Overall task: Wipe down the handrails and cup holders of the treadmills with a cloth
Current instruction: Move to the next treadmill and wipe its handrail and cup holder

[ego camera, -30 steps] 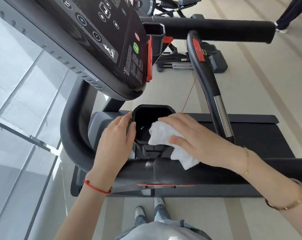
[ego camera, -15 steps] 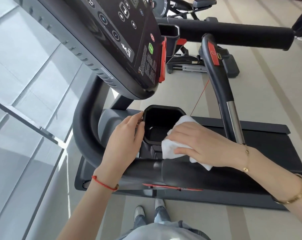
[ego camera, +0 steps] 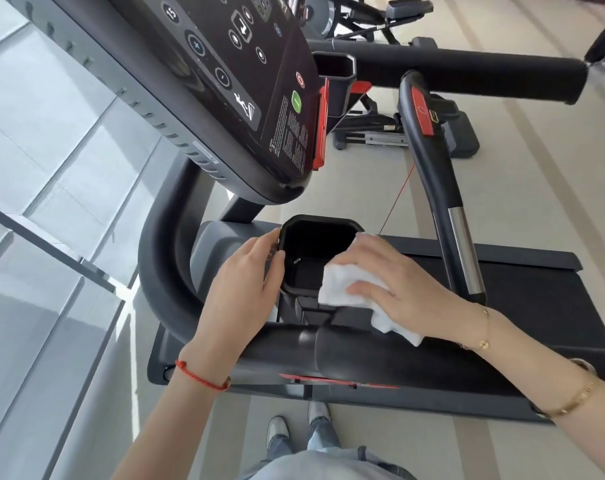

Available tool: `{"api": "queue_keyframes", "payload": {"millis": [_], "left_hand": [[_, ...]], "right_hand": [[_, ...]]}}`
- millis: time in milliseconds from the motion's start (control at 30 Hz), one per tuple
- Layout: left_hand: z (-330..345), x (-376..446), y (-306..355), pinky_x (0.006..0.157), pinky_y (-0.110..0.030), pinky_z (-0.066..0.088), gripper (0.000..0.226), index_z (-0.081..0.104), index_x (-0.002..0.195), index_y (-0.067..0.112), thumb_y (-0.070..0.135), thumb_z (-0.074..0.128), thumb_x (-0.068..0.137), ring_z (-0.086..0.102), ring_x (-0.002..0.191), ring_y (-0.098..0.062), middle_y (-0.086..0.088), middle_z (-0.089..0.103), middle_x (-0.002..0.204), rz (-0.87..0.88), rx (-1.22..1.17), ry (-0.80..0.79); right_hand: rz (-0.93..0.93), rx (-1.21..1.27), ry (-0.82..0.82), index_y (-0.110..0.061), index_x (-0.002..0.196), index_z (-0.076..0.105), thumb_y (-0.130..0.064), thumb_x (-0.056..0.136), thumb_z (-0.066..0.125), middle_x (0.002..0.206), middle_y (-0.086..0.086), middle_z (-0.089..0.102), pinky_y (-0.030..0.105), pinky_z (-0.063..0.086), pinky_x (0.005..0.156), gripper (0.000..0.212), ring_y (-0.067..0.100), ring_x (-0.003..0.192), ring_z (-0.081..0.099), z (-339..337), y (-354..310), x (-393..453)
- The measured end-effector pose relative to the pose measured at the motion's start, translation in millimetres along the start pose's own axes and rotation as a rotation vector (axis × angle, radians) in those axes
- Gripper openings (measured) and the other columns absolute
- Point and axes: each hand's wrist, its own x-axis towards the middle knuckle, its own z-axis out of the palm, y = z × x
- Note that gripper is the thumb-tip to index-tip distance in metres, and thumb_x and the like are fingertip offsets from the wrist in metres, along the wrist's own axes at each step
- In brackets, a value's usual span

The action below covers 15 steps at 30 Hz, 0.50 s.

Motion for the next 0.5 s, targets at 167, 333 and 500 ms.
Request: {"api": "queue_keyframes", "payload": {"millis": [167, 333, 500], "left_hand": [[2, 7, 1, 0.09, -0.034, 0.05, 0.04, 0.053, 0.138, 0.019, 0.031, 0.049, 0.1, 0.061, 0.109, -0.019, 0.0, 0.065, 0.122, -0.017, 0.054, 0.028], [6, 12, 2, 0.087, -0.04, 0.052, 0.043, 0.052, 0.139, 0.018, 0.033, 0.049, 0.099, 0.06, 0.11, -0.023, -0.003, 0.063, 0.123, -0.05, 0.079, 0.016], [8, 15, 1, 0.092, -0.037, 0.051, 0.043, 0.052, 0.139, 0.016, 0.032, 0.049, 0.099, 0.06, 0.112, -0.02, -0.003, 0.064, 0.123, -0.057, 0.048, 0.007]], "right_hand": [[0.0, -0.107, 0.411, -0.008, 0.123, 0.054, -0.019, 0.097, 0.051, 0.113, -0.002, 0.046, 0.005, 0.029, 0.094, 0.028, 0.007, 0.104, 0.045, -22, 7, 35], [0.102, -0.118, 0.056, -0.017, 0.134, 0.048, -0.026, 0.101, 0.048, 0.131, -0.001, 0.049, 0.028, 0.03, 0.106, 0.035, 0.018, 0.123, 0.042, -10, 21, 74], [0.13, -0.089, -0.065, -0.043, 0.139, 0.043, -0.039, 0.096, 0.051, 0.133, -0.014, 0.051, 0.022, 0.032, 0.095, 0.044, 0.006, 0.117, 0.049, -21, 41, 70]]}}
